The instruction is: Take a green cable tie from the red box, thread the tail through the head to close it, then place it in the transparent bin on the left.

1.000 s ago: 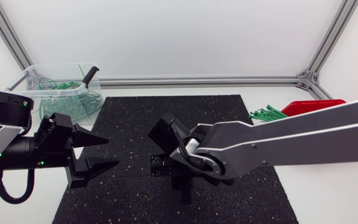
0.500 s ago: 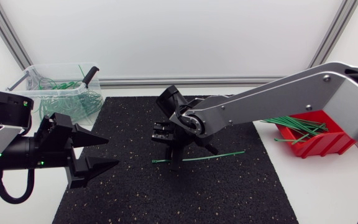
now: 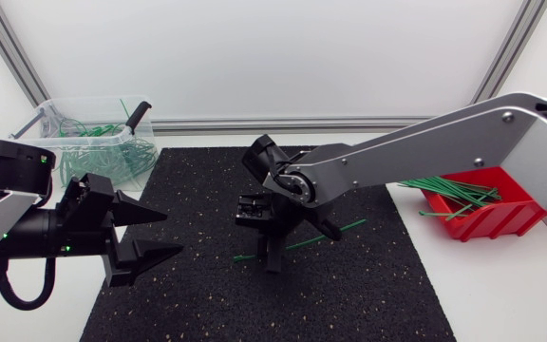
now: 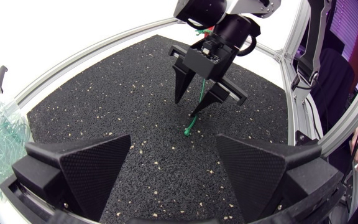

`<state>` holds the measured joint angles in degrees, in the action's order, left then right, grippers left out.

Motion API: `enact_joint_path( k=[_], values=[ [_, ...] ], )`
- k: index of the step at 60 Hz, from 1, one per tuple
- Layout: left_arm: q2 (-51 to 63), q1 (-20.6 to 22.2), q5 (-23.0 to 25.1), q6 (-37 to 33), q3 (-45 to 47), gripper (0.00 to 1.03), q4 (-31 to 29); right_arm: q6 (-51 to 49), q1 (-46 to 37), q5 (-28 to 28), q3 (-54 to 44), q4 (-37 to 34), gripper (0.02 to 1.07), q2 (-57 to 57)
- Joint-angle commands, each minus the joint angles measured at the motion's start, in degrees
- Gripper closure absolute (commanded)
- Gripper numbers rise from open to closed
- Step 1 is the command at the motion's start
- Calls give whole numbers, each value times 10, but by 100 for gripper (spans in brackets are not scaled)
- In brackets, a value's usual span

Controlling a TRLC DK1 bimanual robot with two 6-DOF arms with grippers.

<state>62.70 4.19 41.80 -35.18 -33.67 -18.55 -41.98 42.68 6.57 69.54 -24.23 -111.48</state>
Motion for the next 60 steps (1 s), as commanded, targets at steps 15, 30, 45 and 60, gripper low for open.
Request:
enact_joint_path(
  k=[15, 30, 45, 60],
  values=[
    [9, 0, 8, -6, 3, 7, 3, 7, 21, 12, -48, -30, 50, 69],
    [9, 0, 8, -7, 5, 7, 3, 7, 36, 23, -78, -34, 50, 79],
    [-1, 5, 9, -7, 15, 7, -1, -3, 27, 40, -44, -24, 59, 16],
    [-6, 6, 11, -7, 12, 7, -2, -13, 23, 56, -17, -61, 93, -3]
  ],
)
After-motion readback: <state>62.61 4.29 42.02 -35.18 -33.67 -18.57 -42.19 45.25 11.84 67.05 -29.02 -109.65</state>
